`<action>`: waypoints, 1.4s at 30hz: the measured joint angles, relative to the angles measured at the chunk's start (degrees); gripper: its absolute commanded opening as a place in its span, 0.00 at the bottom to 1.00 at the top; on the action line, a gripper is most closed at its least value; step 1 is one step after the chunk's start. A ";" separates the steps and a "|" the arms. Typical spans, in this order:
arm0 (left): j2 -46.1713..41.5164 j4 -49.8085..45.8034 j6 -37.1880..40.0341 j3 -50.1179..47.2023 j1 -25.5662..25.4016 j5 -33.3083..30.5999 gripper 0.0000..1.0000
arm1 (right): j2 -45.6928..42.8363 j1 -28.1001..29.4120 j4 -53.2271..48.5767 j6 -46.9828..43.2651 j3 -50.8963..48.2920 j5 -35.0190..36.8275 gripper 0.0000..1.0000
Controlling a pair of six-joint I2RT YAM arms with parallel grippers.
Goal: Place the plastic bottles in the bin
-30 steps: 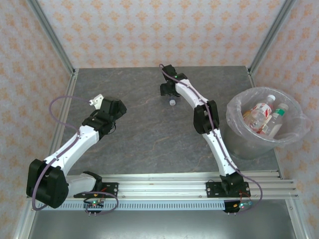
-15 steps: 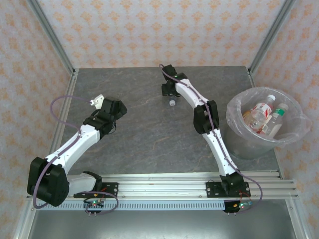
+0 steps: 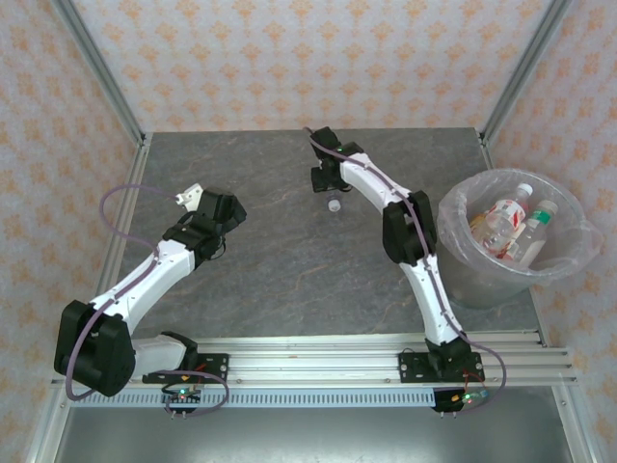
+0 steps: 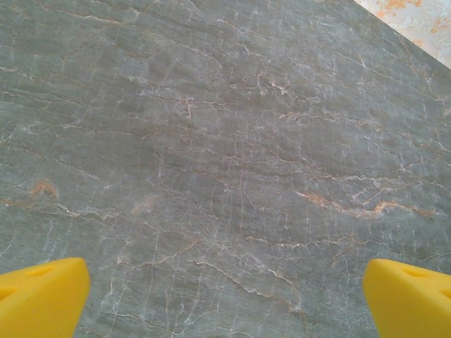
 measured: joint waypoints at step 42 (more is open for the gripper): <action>0.00 15.37 3.48 -1.95 -0.07 18.32 1.00 | -53.92 2.36 23.54 0.20 -55.65 -2.78 0.37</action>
